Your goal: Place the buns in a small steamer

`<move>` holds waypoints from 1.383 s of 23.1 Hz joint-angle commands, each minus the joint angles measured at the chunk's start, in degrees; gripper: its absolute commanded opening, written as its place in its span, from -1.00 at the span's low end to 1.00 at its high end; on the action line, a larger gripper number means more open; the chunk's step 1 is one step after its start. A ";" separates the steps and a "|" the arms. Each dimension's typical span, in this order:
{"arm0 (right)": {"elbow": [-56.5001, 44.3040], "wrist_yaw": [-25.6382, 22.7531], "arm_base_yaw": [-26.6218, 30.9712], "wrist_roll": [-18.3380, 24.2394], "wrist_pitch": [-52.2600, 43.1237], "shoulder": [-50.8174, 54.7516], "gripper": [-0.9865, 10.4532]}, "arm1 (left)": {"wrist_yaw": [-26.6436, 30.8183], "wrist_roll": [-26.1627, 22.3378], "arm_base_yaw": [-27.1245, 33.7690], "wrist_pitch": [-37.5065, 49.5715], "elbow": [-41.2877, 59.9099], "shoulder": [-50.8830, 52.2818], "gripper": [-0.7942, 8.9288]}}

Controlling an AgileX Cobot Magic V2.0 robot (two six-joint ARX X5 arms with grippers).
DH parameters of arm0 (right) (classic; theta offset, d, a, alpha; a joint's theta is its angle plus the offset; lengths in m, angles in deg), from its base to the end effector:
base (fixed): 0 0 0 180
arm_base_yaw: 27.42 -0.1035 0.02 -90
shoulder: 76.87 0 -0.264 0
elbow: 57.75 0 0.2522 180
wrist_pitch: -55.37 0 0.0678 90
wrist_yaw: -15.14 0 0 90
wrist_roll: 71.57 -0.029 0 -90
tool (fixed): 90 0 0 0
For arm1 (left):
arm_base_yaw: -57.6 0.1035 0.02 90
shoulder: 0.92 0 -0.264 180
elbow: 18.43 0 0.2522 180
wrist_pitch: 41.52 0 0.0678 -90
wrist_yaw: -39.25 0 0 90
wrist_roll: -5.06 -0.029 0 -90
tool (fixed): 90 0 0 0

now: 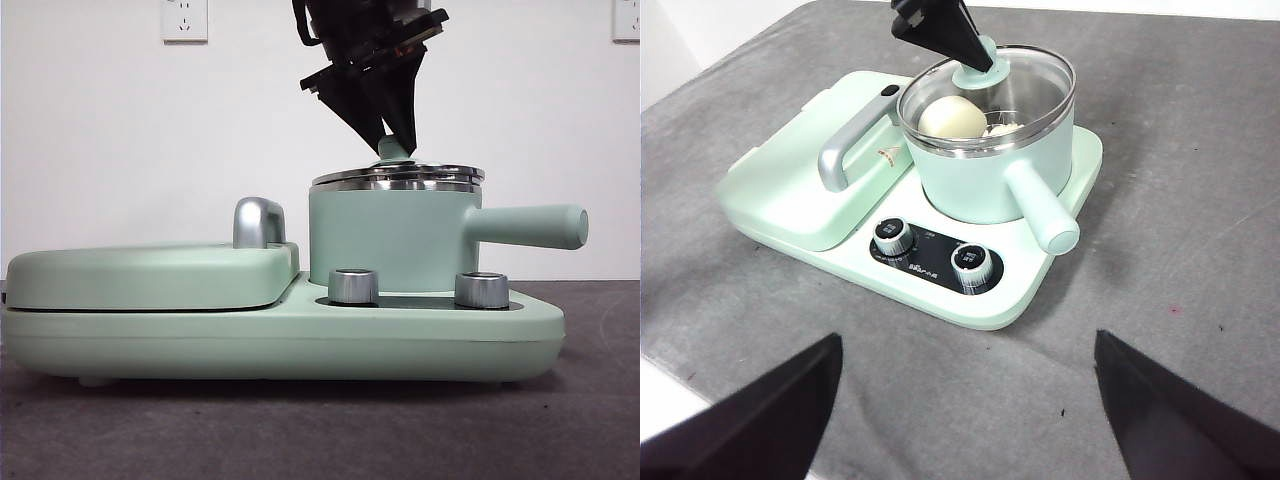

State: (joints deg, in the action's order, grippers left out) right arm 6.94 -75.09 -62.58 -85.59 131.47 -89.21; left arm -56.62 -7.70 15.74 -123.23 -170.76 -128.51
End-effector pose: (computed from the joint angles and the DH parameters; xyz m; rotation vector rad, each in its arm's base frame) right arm 0.0040 0.0026 0.3206 0.1060 0.4712 0.5472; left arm 0.3427 -0.3110 0.3372 0.5090 0.8879 -0.8718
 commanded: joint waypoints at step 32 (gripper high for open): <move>0.26 2.25 -0.33 -1.64 -0.59 0.11 -0.13 | -0.63 11.08 0.11 -10.91 17.66 48.06 0.40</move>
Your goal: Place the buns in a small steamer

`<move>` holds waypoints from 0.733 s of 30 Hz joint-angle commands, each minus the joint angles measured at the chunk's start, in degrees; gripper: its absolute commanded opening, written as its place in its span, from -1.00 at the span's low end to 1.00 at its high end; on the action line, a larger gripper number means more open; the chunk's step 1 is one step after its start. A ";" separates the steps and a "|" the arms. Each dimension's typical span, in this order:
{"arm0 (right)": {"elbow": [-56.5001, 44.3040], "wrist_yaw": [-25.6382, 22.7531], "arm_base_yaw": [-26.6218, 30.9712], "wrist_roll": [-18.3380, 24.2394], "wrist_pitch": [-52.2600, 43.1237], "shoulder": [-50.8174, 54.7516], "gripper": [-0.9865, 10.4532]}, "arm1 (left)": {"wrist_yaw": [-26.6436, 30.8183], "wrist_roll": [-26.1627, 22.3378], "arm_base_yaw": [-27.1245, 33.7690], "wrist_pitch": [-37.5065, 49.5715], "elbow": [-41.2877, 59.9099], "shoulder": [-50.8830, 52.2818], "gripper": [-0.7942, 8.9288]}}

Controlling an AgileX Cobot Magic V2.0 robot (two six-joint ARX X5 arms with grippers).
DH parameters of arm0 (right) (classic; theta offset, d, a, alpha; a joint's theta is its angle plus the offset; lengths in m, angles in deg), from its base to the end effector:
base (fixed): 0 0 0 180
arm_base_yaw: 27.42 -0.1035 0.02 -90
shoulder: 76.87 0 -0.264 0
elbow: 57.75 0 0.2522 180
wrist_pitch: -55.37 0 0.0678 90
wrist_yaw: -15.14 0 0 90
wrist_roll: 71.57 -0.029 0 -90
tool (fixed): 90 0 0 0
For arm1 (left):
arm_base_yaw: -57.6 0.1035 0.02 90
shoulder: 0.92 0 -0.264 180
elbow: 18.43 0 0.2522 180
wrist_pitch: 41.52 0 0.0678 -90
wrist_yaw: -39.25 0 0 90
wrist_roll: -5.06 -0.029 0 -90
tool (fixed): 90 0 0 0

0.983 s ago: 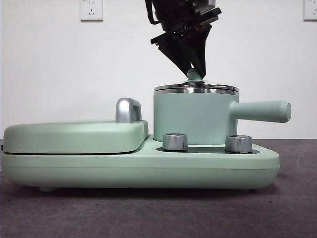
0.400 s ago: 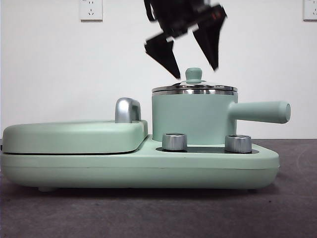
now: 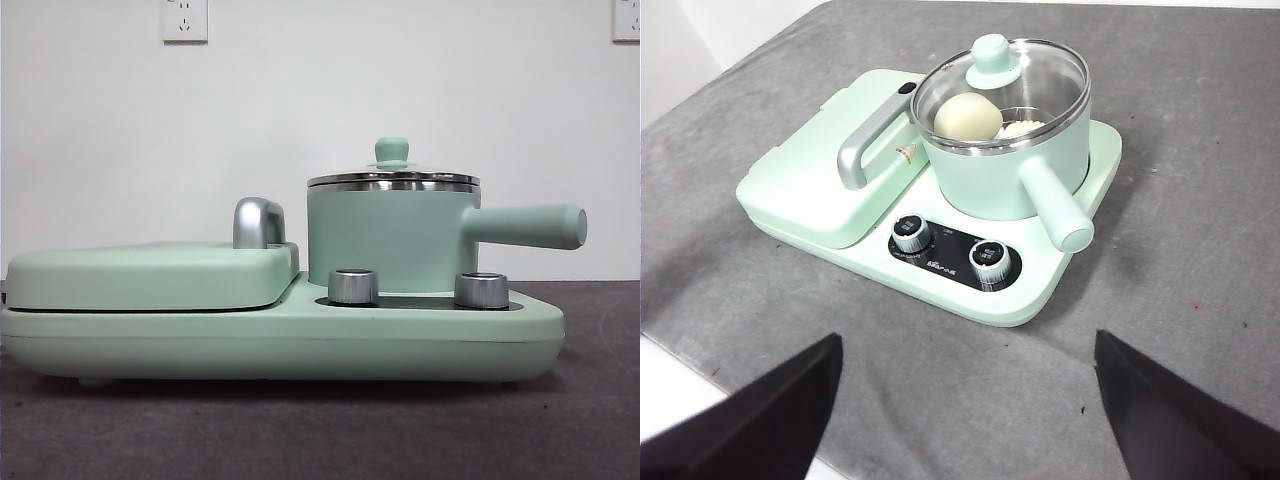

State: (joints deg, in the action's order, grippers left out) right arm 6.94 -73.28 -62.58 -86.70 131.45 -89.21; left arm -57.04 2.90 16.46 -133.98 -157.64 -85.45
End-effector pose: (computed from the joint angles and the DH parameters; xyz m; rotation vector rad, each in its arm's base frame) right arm 0.0034 0.0034 0.3207 0.1299 0.4830 0.5734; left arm 0.1613 -0.1452 0.5129 0.2374 0.6322 -0.8095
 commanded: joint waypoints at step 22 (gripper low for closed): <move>0.26 7.48 -0.33 -0.33 -0.76 0.11 -0.23 | 1.42 18.27 -0.39 20.87 68.70 58.90 -0.09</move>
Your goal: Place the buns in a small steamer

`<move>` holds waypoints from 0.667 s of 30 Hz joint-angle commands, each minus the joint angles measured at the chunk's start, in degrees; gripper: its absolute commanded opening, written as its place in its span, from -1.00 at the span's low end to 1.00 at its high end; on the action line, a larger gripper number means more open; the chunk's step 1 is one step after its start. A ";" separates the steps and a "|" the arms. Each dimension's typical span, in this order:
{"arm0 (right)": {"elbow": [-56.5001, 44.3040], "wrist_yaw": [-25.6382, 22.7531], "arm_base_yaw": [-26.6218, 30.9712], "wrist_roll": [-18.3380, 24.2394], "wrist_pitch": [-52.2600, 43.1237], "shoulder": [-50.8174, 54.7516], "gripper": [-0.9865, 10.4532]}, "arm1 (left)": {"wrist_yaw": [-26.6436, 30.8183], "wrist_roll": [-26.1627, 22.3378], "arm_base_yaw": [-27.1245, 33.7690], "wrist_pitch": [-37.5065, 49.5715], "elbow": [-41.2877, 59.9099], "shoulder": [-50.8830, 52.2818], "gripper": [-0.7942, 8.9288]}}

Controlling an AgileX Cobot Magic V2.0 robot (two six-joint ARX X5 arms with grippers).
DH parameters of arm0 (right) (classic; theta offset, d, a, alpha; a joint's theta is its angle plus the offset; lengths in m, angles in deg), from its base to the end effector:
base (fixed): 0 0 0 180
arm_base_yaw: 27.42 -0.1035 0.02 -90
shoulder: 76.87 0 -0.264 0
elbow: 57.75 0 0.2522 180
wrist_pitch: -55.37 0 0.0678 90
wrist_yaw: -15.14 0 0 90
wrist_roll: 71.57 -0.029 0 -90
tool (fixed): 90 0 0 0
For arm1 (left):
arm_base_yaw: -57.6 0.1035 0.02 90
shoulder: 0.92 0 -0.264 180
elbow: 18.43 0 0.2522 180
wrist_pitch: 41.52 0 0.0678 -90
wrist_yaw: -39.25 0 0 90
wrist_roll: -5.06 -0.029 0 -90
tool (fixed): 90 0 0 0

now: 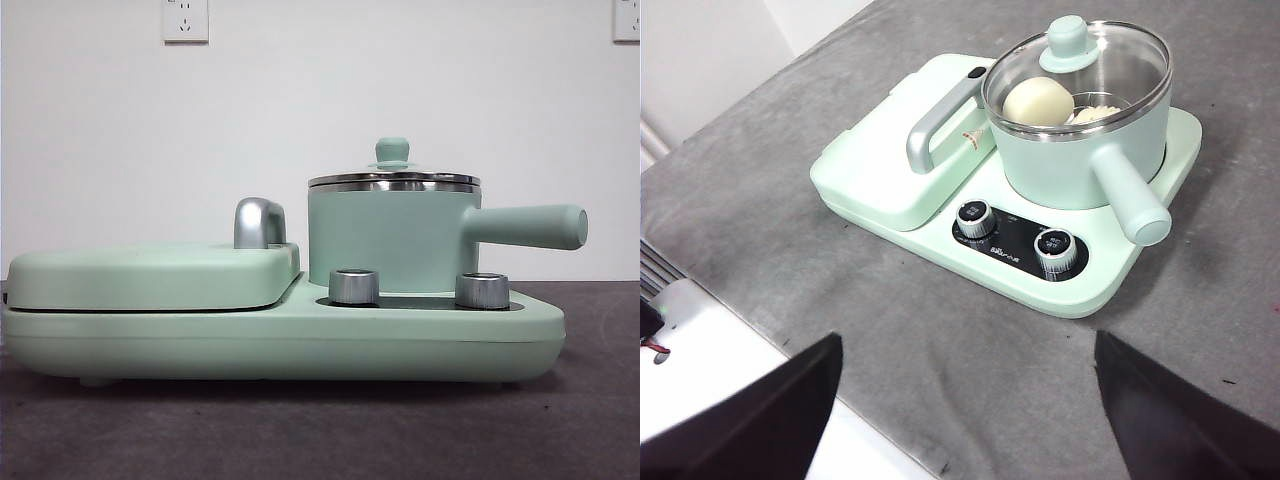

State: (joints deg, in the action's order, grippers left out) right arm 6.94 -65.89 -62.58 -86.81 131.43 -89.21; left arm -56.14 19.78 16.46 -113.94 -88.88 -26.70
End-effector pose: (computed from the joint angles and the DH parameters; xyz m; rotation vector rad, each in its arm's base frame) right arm 0.0010 0.0063 0.3208 0.1531 0.5104 0.6979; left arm 0.0337 -0.0331 0.3506 -0.0856 0.5713 -0.7280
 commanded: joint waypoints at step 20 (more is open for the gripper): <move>0.28 0.04 -0.33 0.94 -0.63 0.11 -0.79 | 0.50 1.05 -0.37 1.55 0.22 0.52 -0.82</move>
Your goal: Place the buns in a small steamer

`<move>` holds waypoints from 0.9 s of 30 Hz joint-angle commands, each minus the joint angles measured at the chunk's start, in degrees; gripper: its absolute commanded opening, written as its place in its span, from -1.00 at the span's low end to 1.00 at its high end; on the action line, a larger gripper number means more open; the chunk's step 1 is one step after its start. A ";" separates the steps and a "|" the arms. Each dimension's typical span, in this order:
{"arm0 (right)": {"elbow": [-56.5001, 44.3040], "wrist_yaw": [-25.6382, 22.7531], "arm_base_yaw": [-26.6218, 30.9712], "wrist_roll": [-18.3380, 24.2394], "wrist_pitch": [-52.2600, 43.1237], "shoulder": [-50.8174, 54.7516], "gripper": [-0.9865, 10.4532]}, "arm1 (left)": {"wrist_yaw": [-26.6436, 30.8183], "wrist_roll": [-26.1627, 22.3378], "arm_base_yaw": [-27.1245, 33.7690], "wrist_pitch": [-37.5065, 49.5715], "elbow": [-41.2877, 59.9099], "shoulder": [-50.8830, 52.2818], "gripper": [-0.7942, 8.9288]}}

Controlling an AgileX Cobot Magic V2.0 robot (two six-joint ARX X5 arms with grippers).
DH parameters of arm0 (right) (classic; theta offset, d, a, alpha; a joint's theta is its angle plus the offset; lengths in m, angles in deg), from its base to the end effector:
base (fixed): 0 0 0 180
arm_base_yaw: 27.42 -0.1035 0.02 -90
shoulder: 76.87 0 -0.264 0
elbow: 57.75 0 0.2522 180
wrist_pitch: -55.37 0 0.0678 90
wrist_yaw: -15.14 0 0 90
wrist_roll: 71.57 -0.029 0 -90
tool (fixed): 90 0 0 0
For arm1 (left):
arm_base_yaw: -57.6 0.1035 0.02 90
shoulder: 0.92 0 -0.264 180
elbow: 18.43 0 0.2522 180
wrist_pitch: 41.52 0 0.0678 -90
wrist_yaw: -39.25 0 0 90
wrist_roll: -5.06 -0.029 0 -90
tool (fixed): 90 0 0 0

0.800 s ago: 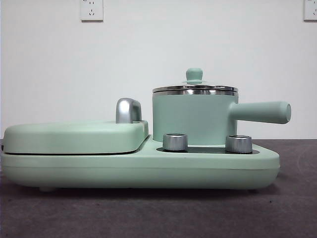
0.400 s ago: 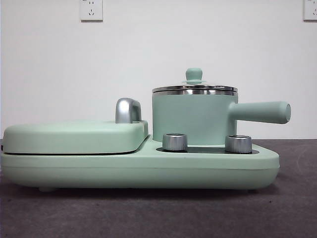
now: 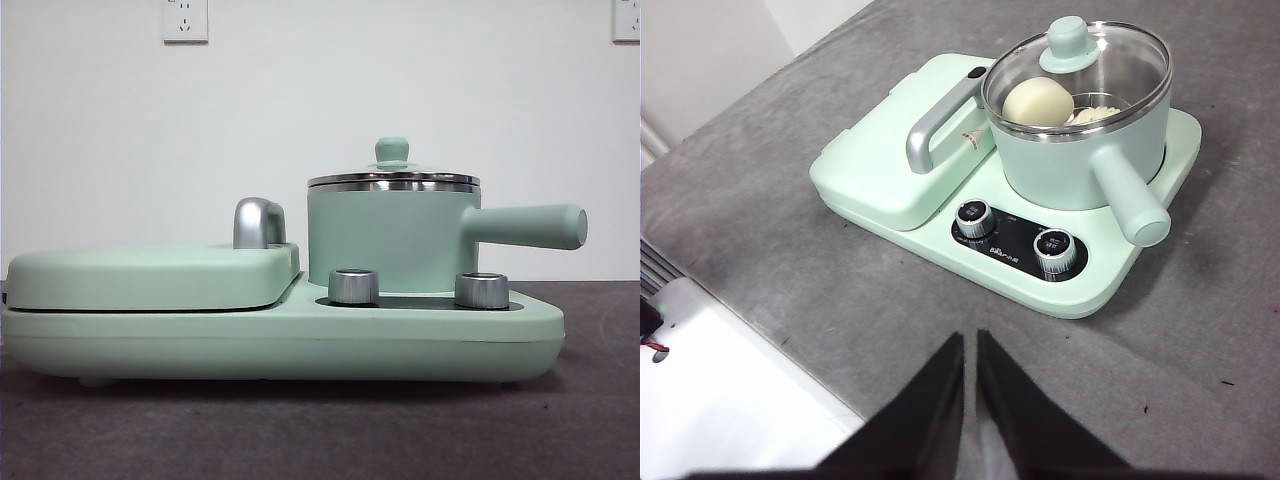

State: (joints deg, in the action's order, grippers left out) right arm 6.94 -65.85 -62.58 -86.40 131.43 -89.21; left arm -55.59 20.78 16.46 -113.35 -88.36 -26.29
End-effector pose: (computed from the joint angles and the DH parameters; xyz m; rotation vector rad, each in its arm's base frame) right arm 0.0010 0.0063 0.3208 0.1466 0.5080 0.7004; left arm 0.0339 -0.0328 0.3493 -0.1028 0.5674 -0.7156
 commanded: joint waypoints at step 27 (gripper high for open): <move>0.28 0.00 -0.33 0.50 -0.63 0.11 -0.79 | 2.58 -10.75 39.93 48.89 52.61 23.89 -0.82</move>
State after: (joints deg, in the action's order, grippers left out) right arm 6.94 -65.85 -62.58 -86.40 131.43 -89.21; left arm -53.43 9.24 56.28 -65.74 -35.70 -2.66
